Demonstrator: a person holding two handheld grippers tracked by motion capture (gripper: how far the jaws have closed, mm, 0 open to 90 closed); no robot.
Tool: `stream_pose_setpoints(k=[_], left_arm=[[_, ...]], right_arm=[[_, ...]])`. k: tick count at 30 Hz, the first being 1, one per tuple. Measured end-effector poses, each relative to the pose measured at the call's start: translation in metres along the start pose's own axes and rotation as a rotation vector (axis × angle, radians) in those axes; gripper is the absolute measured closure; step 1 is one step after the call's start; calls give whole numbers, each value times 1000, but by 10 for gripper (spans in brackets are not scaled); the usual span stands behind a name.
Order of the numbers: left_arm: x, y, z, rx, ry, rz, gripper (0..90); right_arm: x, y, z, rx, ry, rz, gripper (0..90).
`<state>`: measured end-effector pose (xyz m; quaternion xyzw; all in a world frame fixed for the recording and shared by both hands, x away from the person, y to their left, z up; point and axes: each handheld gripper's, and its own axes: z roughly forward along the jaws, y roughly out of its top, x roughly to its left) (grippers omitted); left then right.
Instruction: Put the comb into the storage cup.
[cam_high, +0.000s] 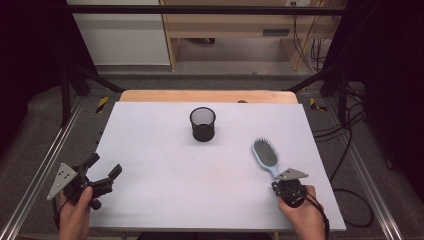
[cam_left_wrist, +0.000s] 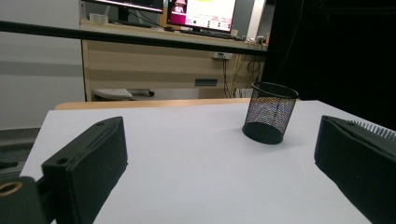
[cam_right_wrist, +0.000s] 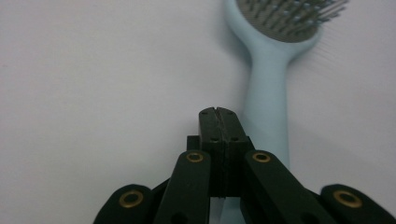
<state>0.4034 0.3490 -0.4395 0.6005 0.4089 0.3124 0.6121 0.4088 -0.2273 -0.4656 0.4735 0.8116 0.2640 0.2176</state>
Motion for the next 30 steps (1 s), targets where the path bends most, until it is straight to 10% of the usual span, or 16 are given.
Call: stream_pose_setpoints(k=[13,30], left_arm=[[0,0,1,2,-4,-6,28],[6,-1,-1,18,39,-7,28]], right_arm=[[-40,-16,-6,-51,-33,92,900],[-46,-6,-15,-127,37,97,888]])
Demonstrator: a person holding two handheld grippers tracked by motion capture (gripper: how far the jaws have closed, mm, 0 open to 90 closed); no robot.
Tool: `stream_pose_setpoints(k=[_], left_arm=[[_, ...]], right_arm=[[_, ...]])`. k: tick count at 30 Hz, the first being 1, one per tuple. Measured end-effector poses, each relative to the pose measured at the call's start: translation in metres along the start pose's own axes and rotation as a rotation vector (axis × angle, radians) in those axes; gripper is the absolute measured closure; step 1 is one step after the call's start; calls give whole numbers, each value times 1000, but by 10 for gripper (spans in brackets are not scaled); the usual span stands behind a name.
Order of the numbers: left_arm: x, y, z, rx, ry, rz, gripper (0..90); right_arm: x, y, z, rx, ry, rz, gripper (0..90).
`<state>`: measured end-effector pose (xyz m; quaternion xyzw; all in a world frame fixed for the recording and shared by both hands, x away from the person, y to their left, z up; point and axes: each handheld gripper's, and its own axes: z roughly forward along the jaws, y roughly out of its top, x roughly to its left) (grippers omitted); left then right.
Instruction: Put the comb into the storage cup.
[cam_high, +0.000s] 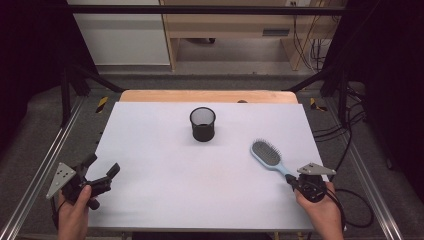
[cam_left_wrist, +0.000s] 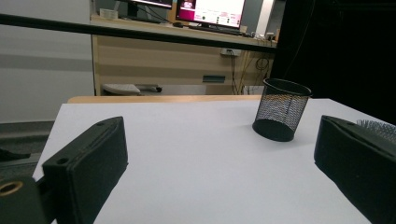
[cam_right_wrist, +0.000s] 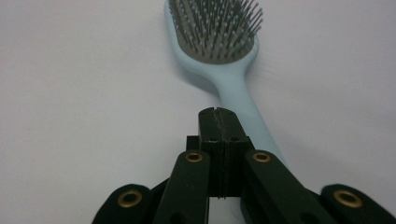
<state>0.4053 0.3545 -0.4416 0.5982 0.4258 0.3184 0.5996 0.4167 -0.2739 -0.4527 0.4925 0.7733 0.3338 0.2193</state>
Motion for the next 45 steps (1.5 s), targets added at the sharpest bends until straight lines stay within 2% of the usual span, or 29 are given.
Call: stream_pose_setpoints(k=[3,4,5,6,9,10,12,13,16,18,23,26,30,32,33,34,35,36,39,42,45], left_arm=[[0,0,-1,0,7,-3,28],[0,0,-1,-1,8,-4,28],[-1,1,0,2,12,6,28],[-1,1,0,2,12,6,28],[-3,-1,2,23,20,17,27],[-4,-1,2,28,19,12,27],[-8,-2,3,41,14,18,27],[-10,-2,3,42,8,25,27],[-13,-1,4,41,-1,35,27],[-12,-2,5,48,2,34,26],[-8,-2,3,42,15,14,27],[-7,-2,3,41,17,15,26],[-8,-2,4,44,14,19,26],[-8,-3,4,44,14,18,27],[-8,-3,4,45,14,18,27],[-8,-3,4,45,14,18,27],[-8,-3,4,45,15,18,27],[-7,-3,4,46,15,17,27],[-7,-3,4,48,14,19,27],[-8,-3,5,49,11,20,27],[-8,-3,5,50,9,22,26]], right_arm=[[-7,22,-7,7,-3,-26,867],[-7,22,-7,7,-3,-26,860],[-9,34,-11,12,4,-39,832],[-9,34,-11,12,4,-39,832],[-12,49,-12,37,4,-75,781],[-15,57,-9,50,3,-86,736],[-17,60,-7,54,4,-93,719],[-20,66,-1,71,3,-101,670],[-23,69,4,89,2,-104,620],[-28,73,13,109,-2,-99,541],[-31,75,22,134,15,-103,472],[-31,71,29,171,22,-122,419],[-31,69,32,177,24,-117,369],[-29,65,35,190,37,-115,307],[-29,65,35,190,37,-115,307],[-27,62,37,205,24,-129,248],[-27,62,37,205,24,-129,248],[-27,61,39,210,22,-129,202],[-26,59,42,229,34,-111,126],[-25,57,45,257,40,-102,93],[-25,55,47,257,52,-110,81]])
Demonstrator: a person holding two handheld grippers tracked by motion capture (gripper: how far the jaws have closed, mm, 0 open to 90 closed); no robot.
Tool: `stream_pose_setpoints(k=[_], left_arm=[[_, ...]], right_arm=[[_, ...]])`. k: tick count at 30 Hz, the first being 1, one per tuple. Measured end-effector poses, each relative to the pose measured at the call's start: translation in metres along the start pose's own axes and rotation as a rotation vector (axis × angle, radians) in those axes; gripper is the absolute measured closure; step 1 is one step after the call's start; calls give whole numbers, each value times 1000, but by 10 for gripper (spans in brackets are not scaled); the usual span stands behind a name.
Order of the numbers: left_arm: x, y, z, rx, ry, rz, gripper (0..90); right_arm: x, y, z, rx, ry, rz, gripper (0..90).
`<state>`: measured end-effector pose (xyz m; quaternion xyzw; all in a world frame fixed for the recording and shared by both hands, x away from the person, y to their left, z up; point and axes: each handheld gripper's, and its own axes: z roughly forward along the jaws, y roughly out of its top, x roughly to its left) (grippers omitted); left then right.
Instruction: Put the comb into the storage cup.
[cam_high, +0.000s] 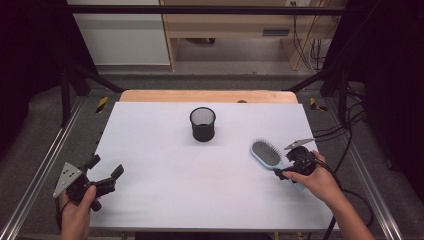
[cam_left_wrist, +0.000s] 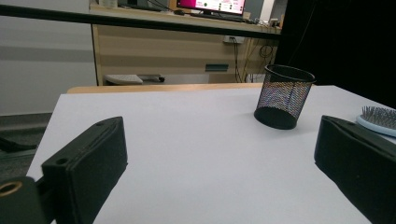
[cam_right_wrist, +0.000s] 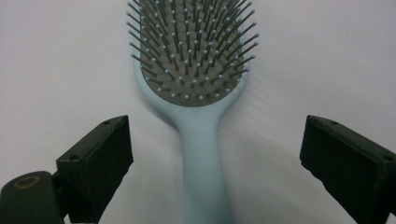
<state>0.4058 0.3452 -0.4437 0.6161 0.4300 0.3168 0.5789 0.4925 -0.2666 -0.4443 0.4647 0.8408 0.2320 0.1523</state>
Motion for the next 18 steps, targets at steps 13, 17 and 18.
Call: stream_pose_setpoints(k=[13,17,18], left_arm=[[0,0,0,1,-2,1,27],[0,0,0,1,-1,2,26],[0,0,0,1,-1,2,27]], right_arm=[[-5,-1,5,52,30,-6,388],[-6,-1,6,59,37,-10,470],[-6,-1,6,59,39,-10,483]])
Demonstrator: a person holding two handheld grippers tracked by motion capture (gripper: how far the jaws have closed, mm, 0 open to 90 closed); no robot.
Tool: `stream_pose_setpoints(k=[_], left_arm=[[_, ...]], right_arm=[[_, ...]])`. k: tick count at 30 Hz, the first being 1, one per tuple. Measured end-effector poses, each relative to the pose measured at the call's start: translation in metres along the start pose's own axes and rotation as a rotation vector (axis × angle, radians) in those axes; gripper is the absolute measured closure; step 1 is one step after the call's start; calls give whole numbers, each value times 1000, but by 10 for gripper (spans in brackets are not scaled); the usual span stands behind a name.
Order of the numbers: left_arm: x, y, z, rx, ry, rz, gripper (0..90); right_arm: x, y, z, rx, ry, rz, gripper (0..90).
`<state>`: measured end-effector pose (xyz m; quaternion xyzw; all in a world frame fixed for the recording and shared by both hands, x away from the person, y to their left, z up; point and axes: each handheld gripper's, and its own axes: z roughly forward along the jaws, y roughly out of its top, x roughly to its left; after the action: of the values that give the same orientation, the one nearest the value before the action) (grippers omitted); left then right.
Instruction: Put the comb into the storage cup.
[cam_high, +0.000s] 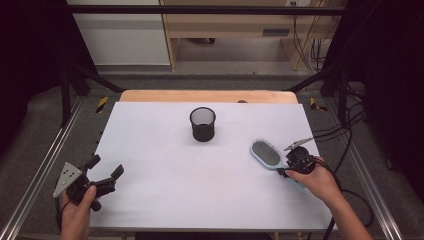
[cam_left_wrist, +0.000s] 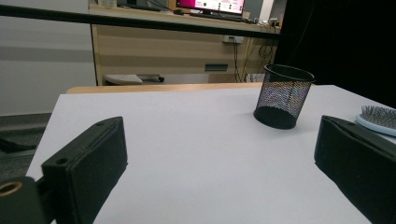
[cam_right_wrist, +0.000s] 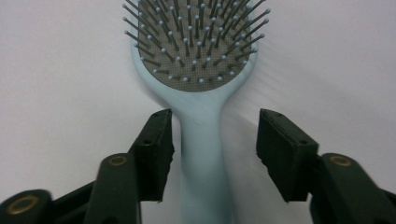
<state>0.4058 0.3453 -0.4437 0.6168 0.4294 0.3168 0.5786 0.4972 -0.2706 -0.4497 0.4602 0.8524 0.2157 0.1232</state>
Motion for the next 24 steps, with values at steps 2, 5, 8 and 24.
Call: stream_pose_setpoints(k=[2,5,8,24], left_arm=[[0,0,0,-1,0,0,26],[0,0,0,0,0,0,27],[0,0,0,0,0,1,27],[0,0,1,3,-2,2,27]], right_arm=[[0,0,0,2,6,1,510],[1,-1,0,4,8,-4,542],[0,-1,0,2,10,-14,563],[5,-2,4,25,14,-51,684]])
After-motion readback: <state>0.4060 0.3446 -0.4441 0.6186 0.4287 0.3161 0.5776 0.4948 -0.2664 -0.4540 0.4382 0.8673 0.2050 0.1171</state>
